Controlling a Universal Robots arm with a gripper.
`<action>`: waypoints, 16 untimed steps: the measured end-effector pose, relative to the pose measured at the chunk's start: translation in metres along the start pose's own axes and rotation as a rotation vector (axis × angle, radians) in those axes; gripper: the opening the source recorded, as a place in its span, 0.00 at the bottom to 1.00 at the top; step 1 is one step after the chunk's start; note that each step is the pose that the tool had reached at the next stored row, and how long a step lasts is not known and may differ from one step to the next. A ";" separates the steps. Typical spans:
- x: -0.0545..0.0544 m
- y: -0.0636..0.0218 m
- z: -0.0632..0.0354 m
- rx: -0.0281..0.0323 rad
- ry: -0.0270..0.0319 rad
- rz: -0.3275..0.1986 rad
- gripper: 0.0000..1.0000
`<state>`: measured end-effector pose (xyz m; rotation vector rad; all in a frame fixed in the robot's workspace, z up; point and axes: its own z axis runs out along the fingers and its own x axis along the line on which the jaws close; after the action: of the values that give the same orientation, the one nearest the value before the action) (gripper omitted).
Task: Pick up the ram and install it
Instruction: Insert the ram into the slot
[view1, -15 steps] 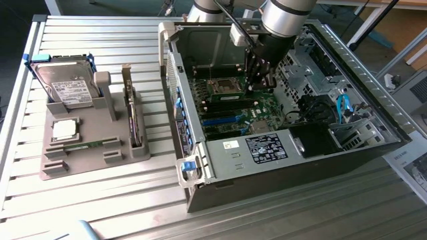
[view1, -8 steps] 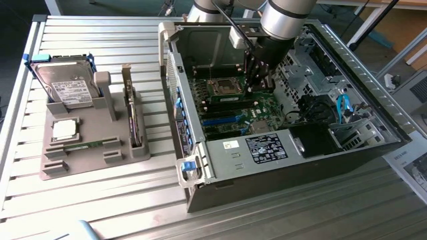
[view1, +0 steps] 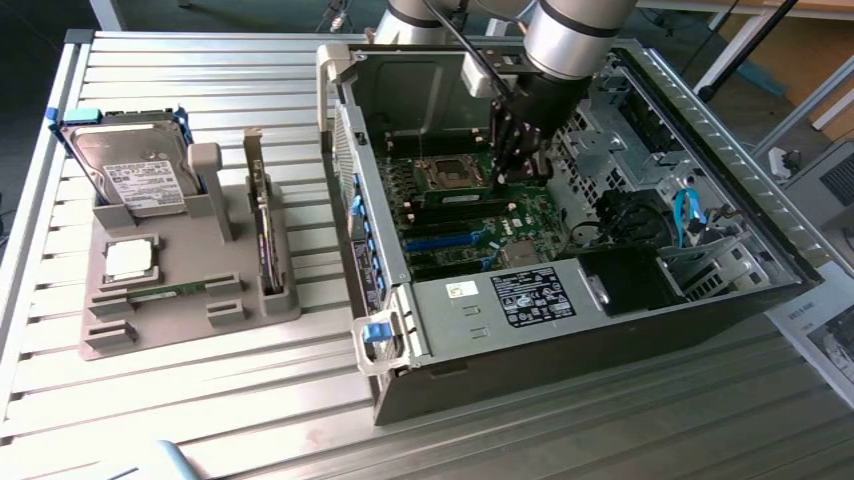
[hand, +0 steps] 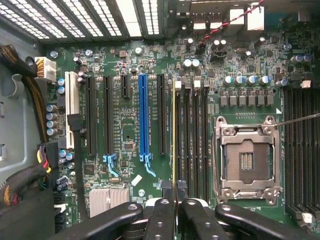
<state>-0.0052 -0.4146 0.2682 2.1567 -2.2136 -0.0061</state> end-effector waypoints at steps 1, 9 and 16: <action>0.000 -0.0021 -0.0001 0.0000 0.0000 0.000 0.12; 0.000 -0.0049 -0.0002 0.0008 -0.0001 0.000 0.12; 0.000 -0.0048 -0.0002 0.0085 0.0006 0.000 0.12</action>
<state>-0.0004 -0.4147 0.2682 2.1604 -2.2178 0.0040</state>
